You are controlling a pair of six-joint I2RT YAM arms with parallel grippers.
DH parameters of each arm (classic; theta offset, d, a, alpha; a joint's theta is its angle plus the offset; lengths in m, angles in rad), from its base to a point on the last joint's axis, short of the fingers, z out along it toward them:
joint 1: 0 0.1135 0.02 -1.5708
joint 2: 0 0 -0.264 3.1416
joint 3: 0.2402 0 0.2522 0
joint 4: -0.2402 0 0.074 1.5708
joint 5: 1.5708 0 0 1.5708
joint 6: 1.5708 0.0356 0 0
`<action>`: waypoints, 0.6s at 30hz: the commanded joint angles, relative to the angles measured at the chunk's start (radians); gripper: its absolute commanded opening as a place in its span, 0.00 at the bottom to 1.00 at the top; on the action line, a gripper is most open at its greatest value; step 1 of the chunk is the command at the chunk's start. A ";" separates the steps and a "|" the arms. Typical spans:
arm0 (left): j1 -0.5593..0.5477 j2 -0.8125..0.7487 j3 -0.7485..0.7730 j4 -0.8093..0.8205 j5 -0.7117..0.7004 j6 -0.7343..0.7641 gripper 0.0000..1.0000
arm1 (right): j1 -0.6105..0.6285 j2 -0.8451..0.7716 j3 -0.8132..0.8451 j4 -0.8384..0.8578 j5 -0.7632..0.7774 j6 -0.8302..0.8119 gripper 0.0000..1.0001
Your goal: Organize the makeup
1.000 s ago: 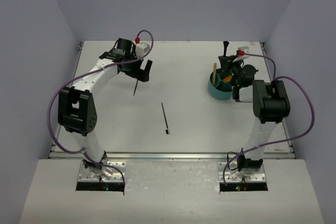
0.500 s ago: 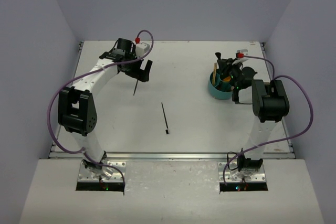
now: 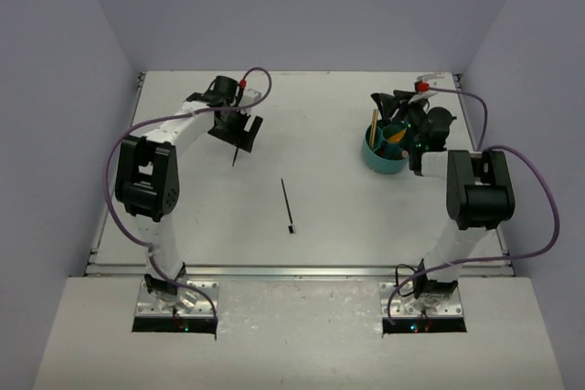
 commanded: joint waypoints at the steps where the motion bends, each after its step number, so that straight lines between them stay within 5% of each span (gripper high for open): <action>1: 0.015 0.073 0.021 0.001 -0.110 -0.005 0.79 | 0.021 -0.134 0.046 -0.124 0.056 -0.121 0.48; 7: 0.019 0.194 0.097 0.016 -0.125 -0.031 0.70 | 0.039 -0.247 -0.004 -0.208 0.082 -0.189 0.50; 10: 0.019 0.227 0.112 0.018 -0.125 -0.031 0.60 | 0.051 -0.294 -0.035 -0.243 0.061 -0.239 0.51; 13: 0.019 0.258 0.110 -0.003 -0.125 -0.024 0.39 | 0.085 -0.357 -0.061 -0.282 0.034 -0.303 0.51; 18: 0.019 0.266 0.065 0.002 -0.112 -0.017 0.31 | 0.108 -0.428 -0.068 -0.356 0.002 -0.371 0.52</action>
